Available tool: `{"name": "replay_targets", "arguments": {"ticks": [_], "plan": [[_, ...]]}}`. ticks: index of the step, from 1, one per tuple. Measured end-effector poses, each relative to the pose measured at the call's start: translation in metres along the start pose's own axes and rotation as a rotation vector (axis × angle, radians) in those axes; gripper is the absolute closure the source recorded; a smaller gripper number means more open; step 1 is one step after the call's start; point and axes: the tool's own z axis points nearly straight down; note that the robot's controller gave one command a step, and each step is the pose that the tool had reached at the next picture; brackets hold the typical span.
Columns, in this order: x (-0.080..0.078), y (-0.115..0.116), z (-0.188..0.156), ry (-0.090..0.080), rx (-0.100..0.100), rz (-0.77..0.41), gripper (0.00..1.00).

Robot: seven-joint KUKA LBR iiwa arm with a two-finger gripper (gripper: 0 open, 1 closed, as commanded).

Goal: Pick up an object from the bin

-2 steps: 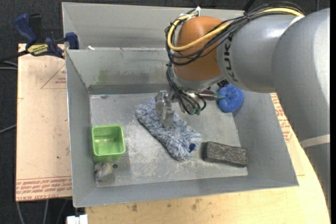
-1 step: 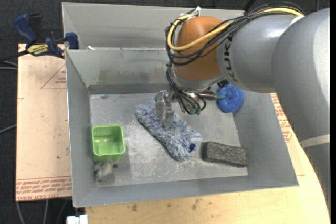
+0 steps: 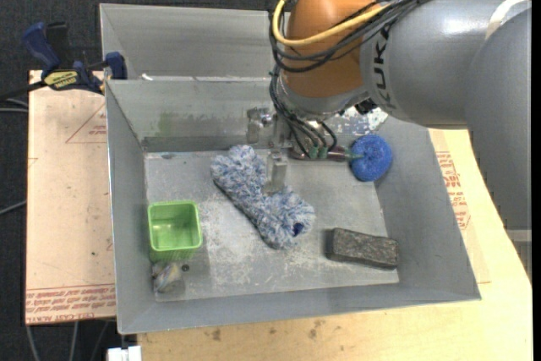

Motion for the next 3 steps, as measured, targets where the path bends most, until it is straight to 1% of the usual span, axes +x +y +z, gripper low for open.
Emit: {"name": "replay_targets", "arguments": {"ticks": [1, 2, 3], "plan": [[0.001, 0.000, 0.001, 0.002, 0.000, 0.001, 0.00], [-0.002, 0.010, 0.063, 0.005, 0.000, -0.139, 1.00], [-0.002, 0.010, 0.063, 0.004, 0.000, -0.139, 0.00]]}}
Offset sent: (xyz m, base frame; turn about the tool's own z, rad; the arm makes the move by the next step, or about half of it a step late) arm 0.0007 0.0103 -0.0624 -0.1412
